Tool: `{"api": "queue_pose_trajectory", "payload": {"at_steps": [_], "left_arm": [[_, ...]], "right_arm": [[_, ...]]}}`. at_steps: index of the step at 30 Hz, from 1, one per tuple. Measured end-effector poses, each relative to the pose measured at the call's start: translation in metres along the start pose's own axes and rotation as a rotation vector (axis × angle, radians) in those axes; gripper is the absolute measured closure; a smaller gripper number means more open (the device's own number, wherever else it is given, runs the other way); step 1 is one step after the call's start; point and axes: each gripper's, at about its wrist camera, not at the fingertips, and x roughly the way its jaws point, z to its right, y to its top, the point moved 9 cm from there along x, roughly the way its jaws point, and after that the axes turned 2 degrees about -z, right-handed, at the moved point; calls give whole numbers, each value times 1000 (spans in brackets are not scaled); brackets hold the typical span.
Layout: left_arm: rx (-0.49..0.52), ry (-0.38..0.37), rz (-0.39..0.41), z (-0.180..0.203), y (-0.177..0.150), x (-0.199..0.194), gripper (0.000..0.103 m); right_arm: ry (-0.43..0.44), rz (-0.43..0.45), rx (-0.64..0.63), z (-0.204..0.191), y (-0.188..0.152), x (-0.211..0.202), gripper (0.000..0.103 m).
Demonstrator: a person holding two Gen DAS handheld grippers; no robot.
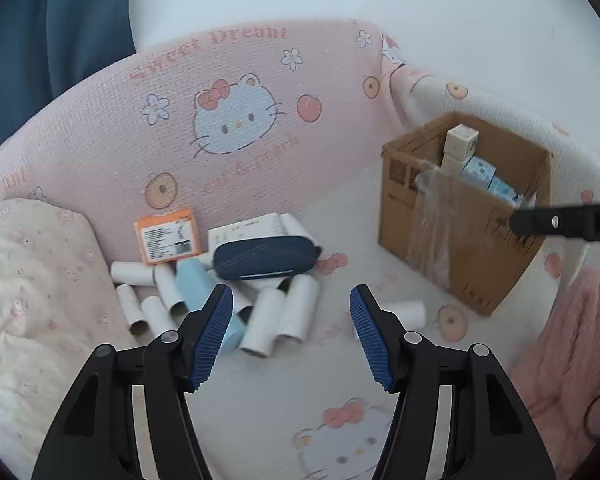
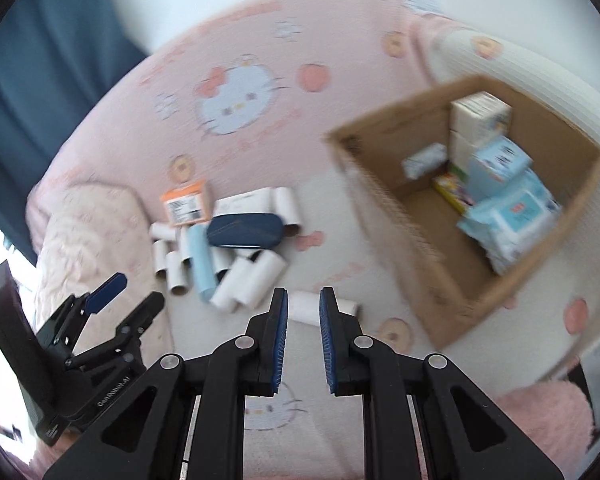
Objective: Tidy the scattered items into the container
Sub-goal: 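Move both grippers back toward the pile of paper rolls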
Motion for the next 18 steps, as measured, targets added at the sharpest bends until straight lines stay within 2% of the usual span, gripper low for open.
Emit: {"api": "queue_pose_trajectory", "payload": {"at_steps": [2, 4, 8, 9, 11, 12, 14, 16, 18], "left_arm": [[-29, -16, -20, -17, -5, -1, 38], [-80, -62, -34, -34, -5, -2, 38], [-153, -145, -94, -66, 11, 9, 38], [-158, -145, -122, -74, 16, 14, 38], [-183, -65, -224, -96, 25, 29, 38], [-215, -28, -277, -109, 29, 36, 38], [-318, -12, -344, -131, 39, 47, 38], [-434, -74, -343, -148, 57, 60, 38], [-482, -106, -311, -166, 76, 75, 38]], "right_arm": [[6, 12, -57, -21, 1, 6, 90], [3, 19, -126, -42, 2, 12, 90], [2, 9, -252, -80, 2, 29, 90], [1, 0, -277, -88, 3, 35, 90], [-5, -15, -305, -99, 4, 47, 90], [-13, -26, -313, -104, 5, 55, 90], [-16, -48, -304, -110, 10, 68, 90], [12, -71, -276, -116, 17, 83, 90], [54, -87, -235, -120, 26, 95, 90]]}}
